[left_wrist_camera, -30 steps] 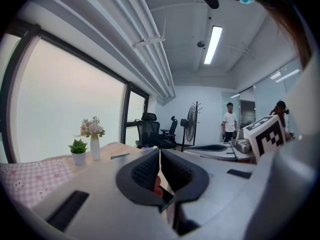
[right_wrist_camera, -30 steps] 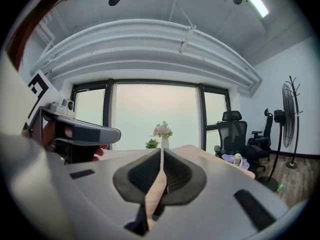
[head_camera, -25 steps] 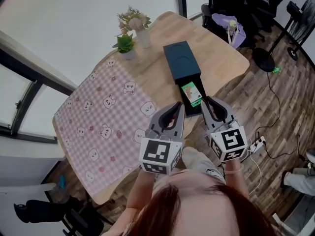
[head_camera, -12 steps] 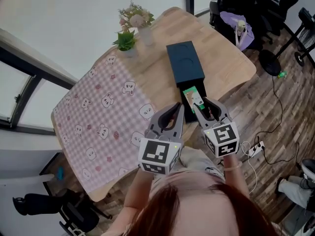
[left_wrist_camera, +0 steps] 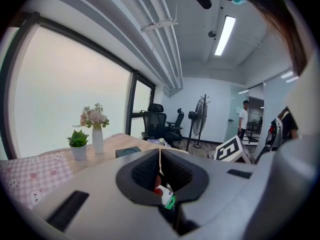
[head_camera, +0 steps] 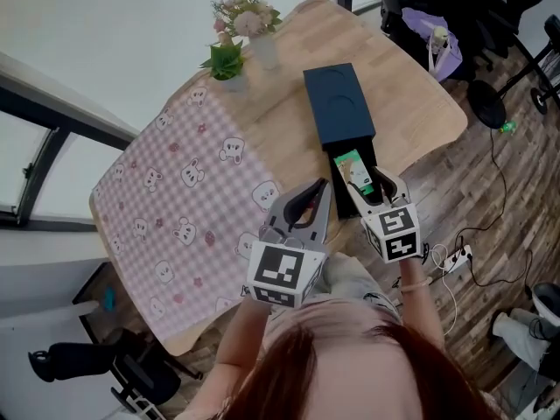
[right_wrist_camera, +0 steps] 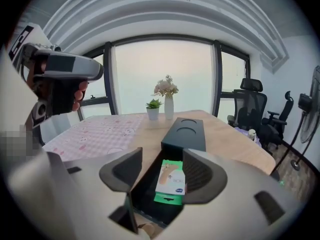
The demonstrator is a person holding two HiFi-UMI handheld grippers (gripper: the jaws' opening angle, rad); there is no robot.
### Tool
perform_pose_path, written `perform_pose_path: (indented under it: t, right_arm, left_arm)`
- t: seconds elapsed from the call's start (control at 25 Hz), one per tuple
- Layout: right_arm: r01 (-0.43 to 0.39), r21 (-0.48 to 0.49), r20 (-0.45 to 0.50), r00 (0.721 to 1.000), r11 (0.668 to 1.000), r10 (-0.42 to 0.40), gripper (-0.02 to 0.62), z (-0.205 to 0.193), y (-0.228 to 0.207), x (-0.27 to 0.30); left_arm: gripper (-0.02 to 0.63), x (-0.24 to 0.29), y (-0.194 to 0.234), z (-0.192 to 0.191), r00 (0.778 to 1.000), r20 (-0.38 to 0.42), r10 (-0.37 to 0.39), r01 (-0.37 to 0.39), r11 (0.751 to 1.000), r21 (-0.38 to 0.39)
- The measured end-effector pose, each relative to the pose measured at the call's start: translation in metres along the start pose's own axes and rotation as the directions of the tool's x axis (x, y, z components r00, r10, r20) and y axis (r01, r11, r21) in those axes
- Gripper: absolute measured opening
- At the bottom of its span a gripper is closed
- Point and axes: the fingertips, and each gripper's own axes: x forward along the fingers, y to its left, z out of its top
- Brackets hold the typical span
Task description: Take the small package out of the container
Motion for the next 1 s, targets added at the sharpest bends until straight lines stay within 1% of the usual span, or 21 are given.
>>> perform_pose_path:
  t: [0.24, 0.52, 0.76, 1.0]
  right_arm:
    - [0.016, 0.017, -0.099, 0.995, 1.000, -0.014, 0.263, -0.025, -0.004, 0.030]
    - [0.025, 0.033, -0.218, 0.976, 0.999, -0.017, 0.292, -0.057, -0.009, 0.061]
    - [0.026, 0.049, -0.296, 0.955, 0.998, -0.011, 0.305, -0.074, -0.013, 0.077]
    - [0.019, 0.053, -0.374, 0.927, 0.998, 0.002, 0.330, -0.085, -0.018, 0.095]
  left_arm:
    - [0.015, 0.013, 0.018, -0.005, 0.999, -0.028, -0.040, 0.039, 0.999, -0.003]
    - [0.015, 0.028, 0.034, -0.019, 0.995, -0.067, -0.070, 0.069, 0.997, -0.021]
    - [0.015, 0.042, 0.043, -0.026, 0.992, -0.085, -0.098, 0.095, 0.995, -0.041]
    - [0.015, 0.057, 0.050, -0.029, 0.989, -0.090, -0.118, 0.114, 0.992, -0.048]
